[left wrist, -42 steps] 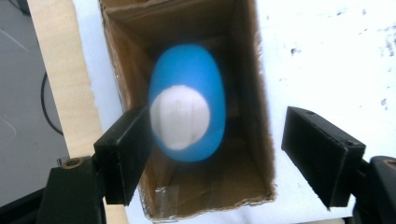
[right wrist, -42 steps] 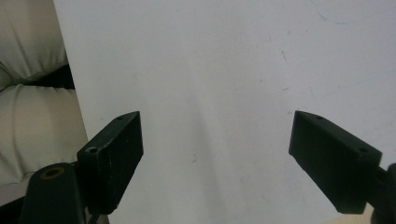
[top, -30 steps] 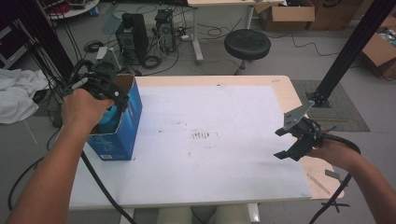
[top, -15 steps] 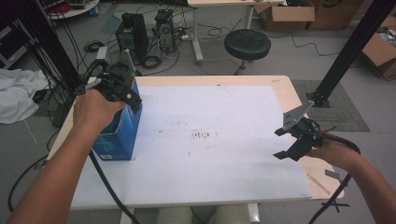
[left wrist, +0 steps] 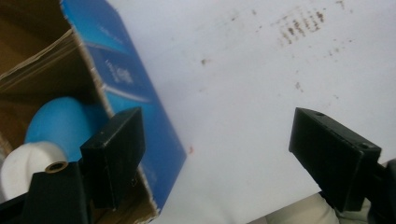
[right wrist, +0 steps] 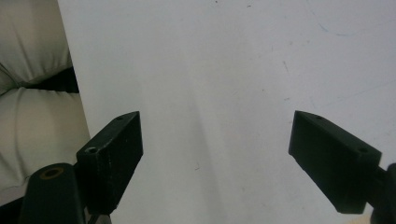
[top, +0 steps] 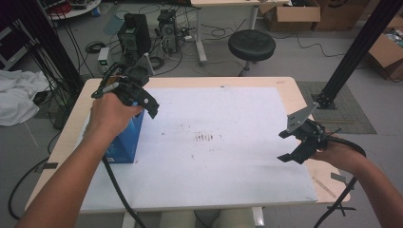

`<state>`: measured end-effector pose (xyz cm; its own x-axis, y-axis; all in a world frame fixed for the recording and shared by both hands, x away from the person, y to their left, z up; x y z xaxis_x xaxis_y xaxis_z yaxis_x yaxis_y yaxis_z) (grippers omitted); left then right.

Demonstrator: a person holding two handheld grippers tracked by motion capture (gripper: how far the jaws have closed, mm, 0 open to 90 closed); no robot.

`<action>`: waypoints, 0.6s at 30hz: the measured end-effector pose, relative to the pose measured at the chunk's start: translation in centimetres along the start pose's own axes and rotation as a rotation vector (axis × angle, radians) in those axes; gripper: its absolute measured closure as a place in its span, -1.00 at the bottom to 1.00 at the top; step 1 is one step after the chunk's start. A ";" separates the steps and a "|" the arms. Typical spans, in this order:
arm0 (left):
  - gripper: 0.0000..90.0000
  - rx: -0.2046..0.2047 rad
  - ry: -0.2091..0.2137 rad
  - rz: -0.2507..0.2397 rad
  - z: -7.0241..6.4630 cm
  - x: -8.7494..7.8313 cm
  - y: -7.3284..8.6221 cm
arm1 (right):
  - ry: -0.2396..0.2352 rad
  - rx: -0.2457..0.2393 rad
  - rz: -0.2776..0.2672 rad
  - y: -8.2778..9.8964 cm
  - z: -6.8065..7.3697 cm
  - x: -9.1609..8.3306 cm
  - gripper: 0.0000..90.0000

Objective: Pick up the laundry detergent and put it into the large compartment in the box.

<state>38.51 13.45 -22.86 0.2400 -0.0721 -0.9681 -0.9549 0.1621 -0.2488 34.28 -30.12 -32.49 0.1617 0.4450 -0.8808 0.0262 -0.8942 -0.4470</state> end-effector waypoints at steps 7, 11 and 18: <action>-0.56 0.051 0.032 -0.015 -2.1 0.5 -0.2 | -0.002 0.002 0.005 -0.2 0.0 0.0 -0.61; -0.56 0.098 0.048 -0.013 -3.6 0.8 -0.2 | -0.003 0.004 0.009 -0.3 0.0 0.0 -0.61; -0.57 0.162 0.054 -0.001 -5.6 1.4 0.0 | -0.006 0.002 0.010 -0.6 0.0 0.3 -0.61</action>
<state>37.82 7.82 -24.04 0.2268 -0.1240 -0.9660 -0.9129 0.3186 -0.2552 34.33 -29.43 -32.43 0.1564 0.4365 -0.8860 0.0224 -0.8984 -0.4386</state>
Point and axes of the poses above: each handheld gripper's, and its own axes: x roughly forward along the jaws, y roughly out of its underside, z roughly to its left, the point moved 2 cm from there along x, roughly forward along the jaws, and after that the axes turned 15 degrees about -x, right-handed, at the moved point
